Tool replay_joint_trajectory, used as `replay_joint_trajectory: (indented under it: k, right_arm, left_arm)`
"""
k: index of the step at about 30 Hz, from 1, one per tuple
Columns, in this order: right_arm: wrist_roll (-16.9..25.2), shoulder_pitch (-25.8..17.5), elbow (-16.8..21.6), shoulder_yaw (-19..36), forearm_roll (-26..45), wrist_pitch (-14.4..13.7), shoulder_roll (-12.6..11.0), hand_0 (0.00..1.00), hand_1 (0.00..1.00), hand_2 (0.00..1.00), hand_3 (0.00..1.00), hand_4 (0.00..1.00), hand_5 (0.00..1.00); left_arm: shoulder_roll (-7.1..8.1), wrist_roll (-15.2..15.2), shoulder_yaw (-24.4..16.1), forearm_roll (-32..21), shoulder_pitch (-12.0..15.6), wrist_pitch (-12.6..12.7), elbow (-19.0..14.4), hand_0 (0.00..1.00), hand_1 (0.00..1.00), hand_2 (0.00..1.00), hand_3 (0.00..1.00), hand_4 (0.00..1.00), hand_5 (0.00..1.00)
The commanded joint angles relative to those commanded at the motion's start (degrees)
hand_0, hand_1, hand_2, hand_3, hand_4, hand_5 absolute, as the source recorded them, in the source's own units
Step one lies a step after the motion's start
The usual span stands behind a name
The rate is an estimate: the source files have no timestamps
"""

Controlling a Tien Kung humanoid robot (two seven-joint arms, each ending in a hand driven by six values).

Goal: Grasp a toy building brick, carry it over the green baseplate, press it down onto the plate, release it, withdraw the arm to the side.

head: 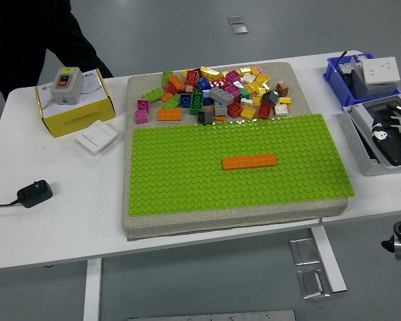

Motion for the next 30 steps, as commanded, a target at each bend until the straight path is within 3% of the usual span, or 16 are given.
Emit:
replay_joint_trajectory:
  k: [3, 4, 9, 10, 14, 18, 24, 30]
  right_arm:
    - [1.5, 0.1, 0.0, -0.6, 2.0, 0.1, 0.1, 0.58, 0.365, 0.479, 0.791, 0.574, 0.51]
    - [2.0, 0.1, 0.0, -0.8, 2.8, 0.2, 0.1, 0.407, 0.352, 0.646, 0.59, 0.572, 0.527]
    - [3.7, 0.2, -0.1, -2.0, 7.3, 1.4, 0.1, 0.407, 0.352, 0.646, 0.59, 0.572, 0.527]
    - [3.9, 0.2, -0.2, -2.4, 8.0, 1.5, 0.1, 0.364, 0.386, 0.701, 0.48, 0.568, 0.536]
    - [4.8, 0.4, -0.5, -5.6, 10.9, 2.0, 0.0, 0.364, 0.386, 0.701, 0.48, 0.568, 0.536]
    - [9.4, 0.7, 0.1, -10.6, 15.4, 1.1, -0.1, 0.375, 0.4, 0.673, 0.456, 0.511, 0.521]
    - [13.3, 1.7, 3.8, -17.6, 18.8, 0.4, -0.8, 0.374, 0.405, 0.659, 0.448, 0.511, 0.524]
    - [14.5, 2.2, 6.9, -18.7, 24.5, 1.9, -1.3, 0.373, 0.402, 0.641, 0.454, 0.518, 0.538]
  left_arm:
    - [-0.04, 0.0, 0.0, 0.0, 0.0, 0.0, 0.0, 0.662, 0.665, 0.658, 0.643, 0.31, 0.615]
    - [-0.04, 0.0, 0.0, 0.0, 0.0, 0.0, 0.0, 0.662, 0.665, 0.657, 0.643, 0.317, 0.609]
    - [-0.04, -0.1, 0.1, 0.0, -0.1, 0.0, 0.0, 0.662, 0.665, 0.657, 0.643, 0.317, 0.609]
    - [-0.05, -0.1, 0.1, 0.1, -0.2, 0.0, 0.0, 0.662, 0.665, 0.656, 0.645, 0.326, 0.6]
    - [-0.13, -0.1, 0.1, 0.3, -0.3, 0.0, 0.0, 0.662, 0.665, 0.656, 0.645, 0.326, 0.6]
    - [-0.16, -0.2, 0.4, 0.2, -0.4, -0.1, 0.0, 0.662, 0.666, 0.656, 0.643, 0.334, 0.602]
    - [-0.15, -0.3, 0.5, 0.3, -0.6, 0.0, 0.0, 0.662, 0.665, 0.653, 0.642, 0.338, 0.596]
    - [-0.3, -0.2, 0.8, 0.1, -0.7, 0.0, 0.0, 0.662, 0.664, 0.652, 0.642, 0.34, 0.59]
